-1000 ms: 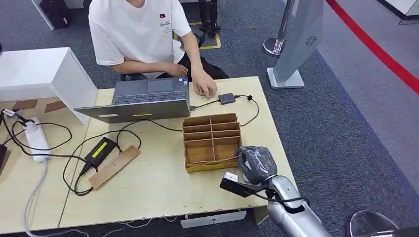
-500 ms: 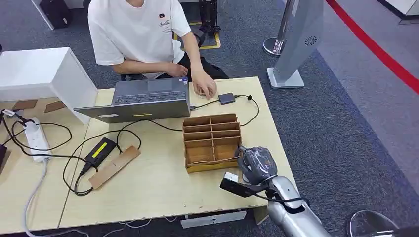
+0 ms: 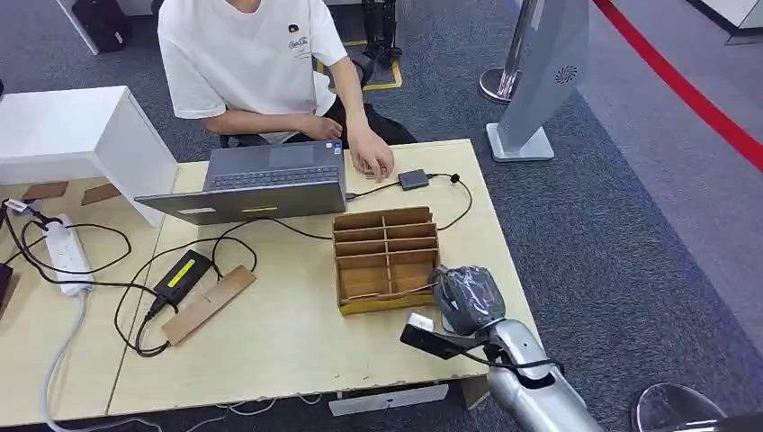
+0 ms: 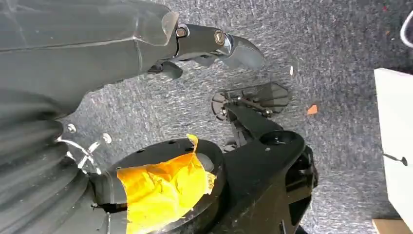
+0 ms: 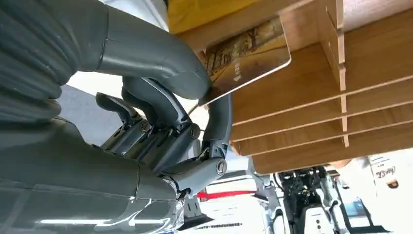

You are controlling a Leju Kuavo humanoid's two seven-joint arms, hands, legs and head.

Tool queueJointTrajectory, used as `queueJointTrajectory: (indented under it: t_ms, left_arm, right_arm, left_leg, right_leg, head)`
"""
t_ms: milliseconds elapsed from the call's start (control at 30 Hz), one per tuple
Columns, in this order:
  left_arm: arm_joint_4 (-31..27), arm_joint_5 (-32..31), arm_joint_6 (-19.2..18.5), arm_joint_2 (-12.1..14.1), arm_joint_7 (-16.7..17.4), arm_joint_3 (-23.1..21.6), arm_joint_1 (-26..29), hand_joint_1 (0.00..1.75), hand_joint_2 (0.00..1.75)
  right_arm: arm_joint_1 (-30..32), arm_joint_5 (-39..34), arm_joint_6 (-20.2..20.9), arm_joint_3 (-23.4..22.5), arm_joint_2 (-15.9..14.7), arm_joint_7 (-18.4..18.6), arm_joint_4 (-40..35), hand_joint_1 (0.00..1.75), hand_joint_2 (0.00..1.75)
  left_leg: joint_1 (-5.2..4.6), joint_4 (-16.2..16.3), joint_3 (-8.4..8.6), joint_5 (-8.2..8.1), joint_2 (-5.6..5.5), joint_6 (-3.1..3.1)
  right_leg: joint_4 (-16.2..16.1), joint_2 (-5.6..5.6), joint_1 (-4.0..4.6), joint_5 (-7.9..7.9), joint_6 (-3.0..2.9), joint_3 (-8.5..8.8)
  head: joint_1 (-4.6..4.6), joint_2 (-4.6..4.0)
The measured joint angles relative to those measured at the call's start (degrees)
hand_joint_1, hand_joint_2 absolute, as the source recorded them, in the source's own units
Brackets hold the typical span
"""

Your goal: Pass the card to the sensor for recognition and then transmit it.

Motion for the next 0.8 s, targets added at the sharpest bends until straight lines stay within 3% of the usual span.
queueJointTrajectory:
  t_ms: [500, 800]
  left_arm:
    - [0.0, -0.4, 0.0, 0.0, 0.4, -0.6, 0.0, 0.00, 1.75]
    - [0.0, -0.5, 0.0, -0.1, 0.6, -1.5, 0.0, 0.00, 1.75]
  right_arm:
    - [-1.1, 1.0, -5.7, -0.4, 0.6, -1.0, -2.8, 1.75, 1.75]
    - [-1.8, 1.0, -5.9, -0.6, 0.8, -1.1, -5.0, 1.75, 1.75]
  left_leg:
    - [0.00, 0.0, 0.00, 0.00, 0.00, 0.00]
    - [0.00, 0.0, 0.00, 0.00, 0.00, 0.00]
  right_leg:
    - [0.0, 0.00, 0.00, 0.00, 0.00, 0.00]
    - [0.0, 0.00, 0.00, 0.00, 0.00, 0.00]
  head:
    - [0.00, 0.00]
    - [0.00, 0.00]
